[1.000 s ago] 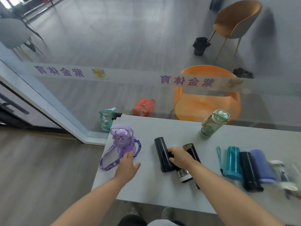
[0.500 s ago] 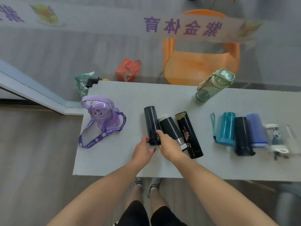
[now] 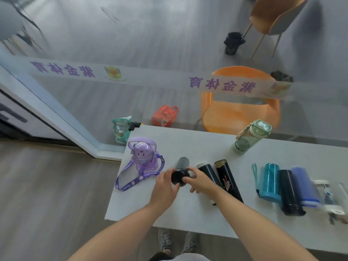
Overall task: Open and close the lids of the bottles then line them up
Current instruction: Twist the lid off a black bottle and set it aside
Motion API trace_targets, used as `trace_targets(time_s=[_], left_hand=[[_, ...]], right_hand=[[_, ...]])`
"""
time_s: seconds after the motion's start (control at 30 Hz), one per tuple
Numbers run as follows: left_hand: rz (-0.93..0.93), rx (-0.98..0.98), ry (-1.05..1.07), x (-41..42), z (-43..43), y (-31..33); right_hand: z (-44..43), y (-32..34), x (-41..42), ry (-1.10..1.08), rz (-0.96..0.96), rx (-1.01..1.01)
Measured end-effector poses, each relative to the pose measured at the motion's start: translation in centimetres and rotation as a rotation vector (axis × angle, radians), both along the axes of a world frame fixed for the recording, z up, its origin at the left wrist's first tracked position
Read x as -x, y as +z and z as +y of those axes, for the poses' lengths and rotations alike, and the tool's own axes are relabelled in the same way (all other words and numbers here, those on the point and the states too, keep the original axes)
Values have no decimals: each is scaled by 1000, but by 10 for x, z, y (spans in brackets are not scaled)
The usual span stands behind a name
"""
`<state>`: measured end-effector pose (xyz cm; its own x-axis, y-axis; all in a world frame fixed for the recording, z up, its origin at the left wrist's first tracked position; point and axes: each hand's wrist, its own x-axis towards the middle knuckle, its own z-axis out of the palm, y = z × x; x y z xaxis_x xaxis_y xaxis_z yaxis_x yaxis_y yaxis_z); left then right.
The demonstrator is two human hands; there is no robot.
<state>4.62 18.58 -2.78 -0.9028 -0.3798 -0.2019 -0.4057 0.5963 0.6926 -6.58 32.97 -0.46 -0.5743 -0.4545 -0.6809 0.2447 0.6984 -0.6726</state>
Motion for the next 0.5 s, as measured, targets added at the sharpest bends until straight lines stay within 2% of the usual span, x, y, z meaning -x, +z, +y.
trace_targets(time_s=[0.17,0.33,0.5], left_hand=[[64,133,-81,20,-21,16],[-1,394,-202,33,-32,20],[-57,520,-286,36,-27,24]], right_hand=[[-14,10,9,-168,-56,76],[-26,13,11,-281,-45,136],[-15,15,12,-300,30,95]])
